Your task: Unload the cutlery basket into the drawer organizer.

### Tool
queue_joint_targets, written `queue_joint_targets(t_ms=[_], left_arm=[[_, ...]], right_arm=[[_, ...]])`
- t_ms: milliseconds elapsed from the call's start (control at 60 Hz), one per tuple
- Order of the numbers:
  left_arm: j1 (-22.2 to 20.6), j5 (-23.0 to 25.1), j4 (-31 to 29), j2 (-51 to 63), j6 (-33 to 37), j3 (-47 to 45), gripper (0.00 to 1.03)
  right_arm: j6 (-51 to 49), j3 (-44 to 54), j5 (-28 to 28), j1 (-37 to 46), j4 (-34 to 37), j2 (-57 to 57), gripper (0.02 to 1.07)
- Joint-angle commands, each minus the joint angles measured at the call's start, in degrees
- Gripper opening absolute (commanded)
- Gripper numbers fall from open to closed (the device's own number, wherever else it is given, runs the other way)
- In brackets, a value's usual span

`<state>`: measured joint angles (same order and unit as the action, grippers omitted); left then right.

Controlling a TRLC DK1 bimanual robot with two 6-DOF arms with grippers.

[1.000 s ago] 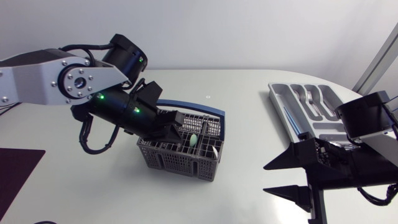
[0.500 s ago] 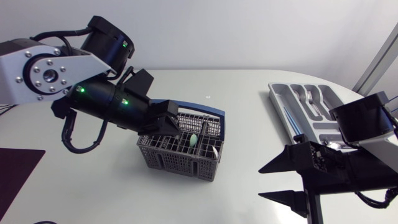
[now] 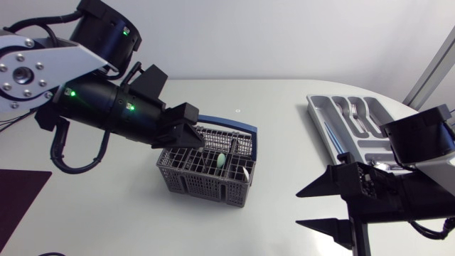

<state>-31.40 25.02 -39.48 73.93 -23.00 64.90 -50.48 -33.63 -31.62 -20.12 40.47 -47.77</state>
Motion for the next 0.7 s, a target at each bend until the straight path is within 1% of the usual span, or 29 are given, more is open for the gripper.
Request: queue_joint_targets(t_ms=[0, 100, 133, 250, 400, 500, 683], left_arm=[[-0.95, -0.32, -0.68, -1.68, -1.78, 1.89, 0.05], [-1.91, -1.72, -0.68, -2.92, -2.13, 2.07, 0.06], [-2.26, -2.34, -0.77, -3.44, -2.22, 2.07, 0.08], [-4.9, -5.77, -0.95, -6.61, -2.66, 1.63, 0.12], [-7.63, -9.11, -0.68, -9.24, -2.31, 0.84, 0.12], [-9.21, -9.55, -0.42, -10.91, -2.04, 0.22, 0.12], [-13.69, -10.69, 0.11, -11.7, -2.31, -0.57, 0.12]], right_arm=[[1.7, 0.4, 0.5, -0.71, 0.23, 0.75, 0.66], [2.67, 0.23, 0.85, -1.59, 0.23, 1.8, 0.66], [2.75, 0.14, 1.12, -1.85, 0.4, 2.15, 0.66], [3.9, -0.47, 1.38, -2.38, 0.4, 3.21, 0.66], [4.95, -1.35, 1.38, -3.0, 0.4, 3.82, 0.66], [5.83, -1.62, 1.38, -4.05, 0.31, 4.09, 0.66], [8.55, -2.5, 1.73, -7.57, -0.92, 4.0, 0.66]])
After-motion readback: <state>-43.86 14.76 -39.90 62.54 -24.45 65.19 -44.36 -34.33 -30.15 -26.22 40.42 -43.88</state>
